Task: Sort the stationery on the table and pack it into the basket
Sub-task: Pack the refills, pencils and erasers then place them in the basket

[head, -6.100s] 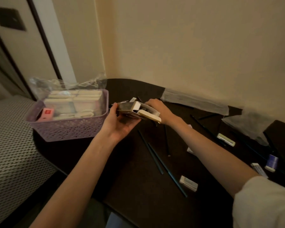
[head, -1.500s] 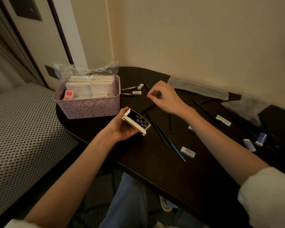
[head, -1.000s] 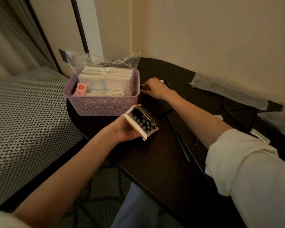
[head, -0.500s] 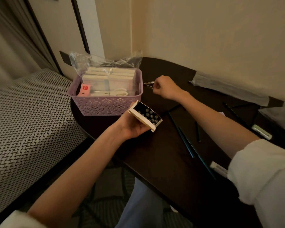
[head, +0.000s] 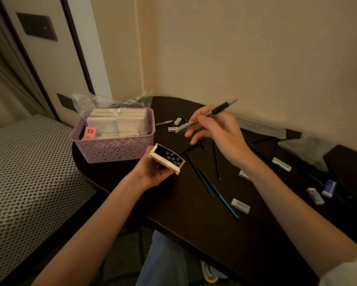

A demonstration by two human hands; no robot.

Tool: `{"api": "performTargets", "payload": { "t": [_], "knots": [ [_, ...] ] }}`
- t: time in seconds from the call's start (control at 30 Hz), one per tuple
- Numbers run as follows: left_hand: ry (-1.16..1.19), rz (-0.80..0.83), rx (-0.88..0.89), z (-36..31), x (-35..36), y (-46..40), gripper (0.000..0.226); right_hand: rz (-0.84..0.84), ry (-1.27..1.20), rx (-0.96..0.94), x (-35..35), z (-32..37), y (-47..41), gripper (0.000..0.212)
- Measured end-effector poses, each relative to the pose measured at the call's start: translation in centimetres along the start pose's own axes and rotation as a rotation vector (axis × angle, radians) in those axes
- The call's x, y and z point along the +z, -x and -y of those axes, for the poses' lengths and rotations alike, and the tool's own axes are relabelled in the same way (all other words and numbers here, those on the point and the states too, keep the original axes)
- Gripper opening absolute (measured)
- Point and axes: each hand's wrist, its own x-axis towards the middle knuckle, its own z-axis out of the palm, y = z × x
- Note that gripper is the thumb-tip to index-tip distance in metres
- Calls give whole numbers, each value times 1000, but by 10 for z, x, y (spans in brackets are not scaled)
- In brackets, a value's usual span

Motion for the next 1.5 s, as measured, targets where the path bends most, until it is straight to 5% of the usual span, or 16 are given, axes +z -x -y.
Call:
{"api": "performTargets", "payload": {
  "t": [0.6,0.97,1.27,1.5],
  "knots": [
    [-117,30,9,11,14,5,44,303,885,-367,11,12,28,21],
    [-153,40,-1,13,21,9,33,420,1187,-450,13,11,20,19],
    [-172,50,-15,13,19,12,36,438,999,-222,6,12,24,34],
    [-204,63,-7,11,21,12,36,439,822,-268,2,25,31,18]
  ]
}}
